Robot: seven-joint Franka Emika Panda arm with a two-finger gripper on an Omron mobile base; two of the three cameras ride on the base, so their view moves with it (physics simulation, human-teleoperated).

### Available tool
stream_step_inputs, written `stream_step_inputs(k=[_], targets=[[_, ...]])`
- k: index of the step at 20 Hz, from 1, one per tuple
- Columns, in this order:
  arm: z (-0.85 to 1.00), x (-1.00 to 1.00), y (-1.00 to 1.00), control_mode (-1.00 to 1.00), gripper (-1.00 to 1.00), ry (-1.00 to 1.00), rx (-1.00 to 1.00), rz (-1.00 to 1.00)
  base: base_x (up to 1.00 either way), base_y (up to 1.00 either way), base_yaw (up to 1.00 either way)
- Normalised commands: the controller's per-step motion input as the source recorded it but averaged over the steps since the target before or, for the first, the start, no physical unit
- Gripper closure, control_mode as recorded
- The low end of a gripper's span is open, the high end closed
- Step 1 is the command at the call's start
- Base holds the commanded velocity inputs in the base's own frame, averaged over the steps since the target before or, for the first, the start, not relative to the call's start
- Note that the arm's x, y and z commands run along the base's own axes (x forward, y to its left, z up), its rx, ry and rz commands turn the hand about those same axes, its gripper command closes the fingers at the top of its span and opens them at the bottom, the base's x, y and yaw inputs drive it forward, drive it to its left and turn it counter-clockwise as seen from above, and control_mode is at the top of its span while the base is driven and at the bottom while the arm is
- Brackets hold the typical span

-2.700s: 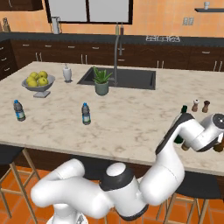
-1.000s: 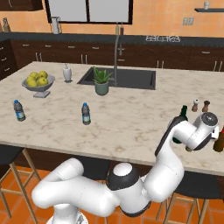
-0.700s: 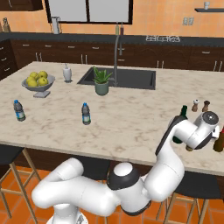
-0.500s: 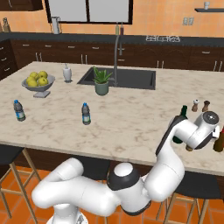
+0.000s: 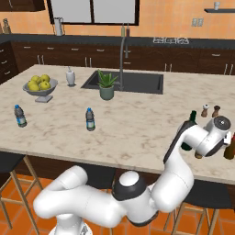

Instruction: Move the plastic bottles in the middle to the plastics group, and the glass bottles in the middle to the glass group.

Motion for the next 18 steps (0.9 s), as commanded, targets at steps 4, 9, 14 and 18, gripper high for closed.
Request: stream_step_inputs(k=[4,9,14,18], targets=[[0.75,-0.83,0.23,-1.00,-1.00,-0.14,0.00,0.00,0.00,0.00,0.00],[0.98,-0.91,0.46,-1.00,-1.00,-0.10,0.00,0.00,0.00,0.00,0.00],[0.57,-0.90,0.93,-1.00,-1.00,-0.04,-0.08,0.07,0.00,0.00,0.00],[0.18,-0.43,1.00,-1.00,-1.00,0.01,-0.20,0.14,0.00,0.00,0.00]])
